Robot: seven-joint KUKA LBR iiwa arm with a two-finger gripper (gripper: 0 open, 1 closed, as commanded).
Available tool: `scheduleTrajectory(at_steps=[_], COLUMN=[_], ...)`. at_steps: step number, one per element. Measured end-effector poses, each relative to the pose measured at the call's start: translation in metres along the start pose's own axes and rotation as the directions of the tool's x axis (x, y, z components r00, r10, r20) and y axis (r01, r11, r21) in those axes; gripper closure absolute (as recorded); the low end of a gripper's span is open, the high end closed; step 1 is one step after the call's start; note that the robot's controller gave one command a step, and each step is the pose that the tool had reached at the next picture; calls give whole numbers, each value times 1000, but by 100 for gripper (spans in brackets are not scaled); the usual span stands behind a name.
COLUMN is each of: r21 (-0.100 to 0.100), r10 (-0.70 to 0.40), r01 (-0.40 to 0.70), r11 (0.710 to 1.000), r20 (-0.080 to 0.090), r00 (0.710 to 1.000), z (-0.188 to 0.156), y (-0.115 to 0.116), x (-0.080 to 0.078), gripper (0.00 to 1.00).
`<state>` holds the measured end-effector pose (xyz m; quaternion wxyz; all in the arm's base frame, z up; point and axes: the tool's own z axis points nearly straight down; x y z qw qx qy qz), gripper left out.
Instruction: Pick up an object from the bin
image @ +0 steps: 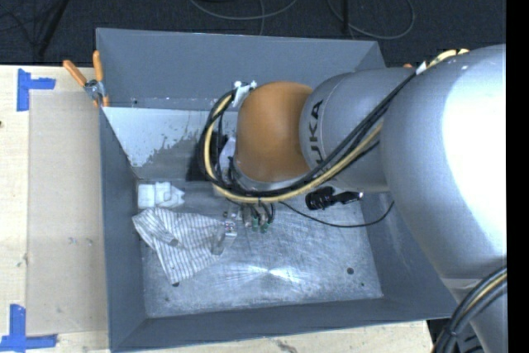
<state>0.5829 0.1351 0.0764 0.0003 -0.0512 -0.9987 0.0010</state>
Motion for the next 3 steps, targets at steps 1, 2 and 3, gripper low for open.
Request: scheduleTrajectory(at_steps=[1, 2, 3], r21=[-2, 2, 2], r10=[-5, -470, -469], r01=[5, 470, 469], r11=[1000, 882, 883], r20=[1, 6, 6], r00=[1000, 882, 883], z=[-13, -2, -2], y=[7, 49, 49], x=[-1, 8, 8], gripper=[0, 100, 100])
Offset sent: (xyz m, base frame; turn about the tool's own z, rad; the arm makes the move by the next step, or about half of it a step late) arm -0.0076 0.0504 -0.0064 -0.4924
